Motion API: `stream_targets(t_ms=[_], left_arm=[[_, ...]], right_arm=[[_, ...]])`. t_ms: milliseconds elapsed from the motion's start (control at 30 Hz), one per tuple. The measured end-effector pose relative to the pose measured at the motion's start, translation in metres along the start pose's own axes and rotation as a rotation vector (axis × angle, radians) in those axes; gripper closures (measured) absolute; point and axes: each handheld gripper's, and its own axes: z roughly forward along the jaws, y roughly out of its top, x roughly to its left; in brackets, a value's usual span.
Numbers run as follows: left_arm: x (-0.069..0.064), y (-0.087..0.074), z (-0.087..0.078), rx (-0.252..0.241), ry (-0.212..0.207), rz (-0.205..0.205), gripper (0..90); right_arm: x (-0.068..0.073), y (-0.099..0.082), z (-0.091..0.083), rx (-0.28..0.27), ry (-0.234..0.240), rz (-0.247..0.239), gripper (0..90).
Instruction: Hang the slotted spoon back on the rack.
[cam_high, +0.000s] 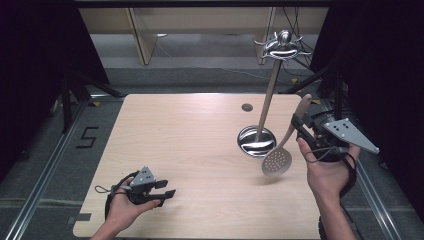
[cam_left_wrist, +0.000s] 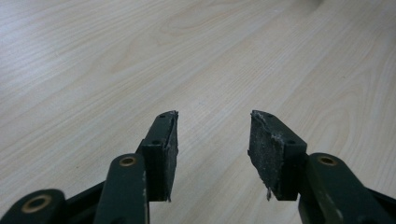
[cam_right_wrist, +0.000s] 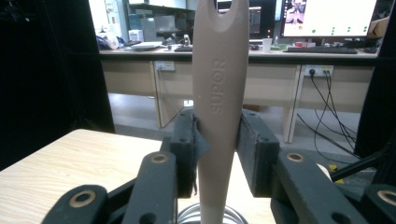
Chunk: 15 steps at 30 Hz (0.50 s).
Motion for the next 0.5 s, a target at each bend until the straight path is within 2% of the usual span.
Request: stream_targets(t_ms=[167, 233, 267, 300, 333, 400, 500], left_arm=[[0.001, 0.001, -0.001, 0.014, -0.005, 0.009, 51.4], [0.000, 0.000, 0.000, -0.002, 0.004, 0.005, 51.4], [0.000, 0.000, -0.001, 0.005, 0.002, 0.008, 51.4], [0.001, 0.000, -0.001, 0.004, 0.001, 0.007, 51.4], [0.000, 0.000, -0.001, 0.005, 0.001, -0.013, 51.4], [0.000, 0.000, -0.001, 0.005, 0.000, -0.012, 51.4], [0.000, 0.000, -0.001, 0.005, 0.000, -0.012, 51.4]], right_arm=[[0.002, 0.004, 0.003, -0.007, 0.003, -0.009, 69.7], [0.004, 0.006, 0.005, -0.005, 0.003, -0.010, 69.7], [0.005, 0.008, 0.007, -0.002, 0.005, -0.003, 69.7], [0.005, 0.008, 0.008, -0.007, 0.006, -0.017, 69.7], [0.005, 0.008, 0.008, -0.007, 0.006, -0.017, 69.7], [0.008, 0.010, 0.009, -0.001, 0.005, 0.000, 69.7], [0.009, 0.013, 0.013, -0.002, 0.012, -0.005, 69.7]])
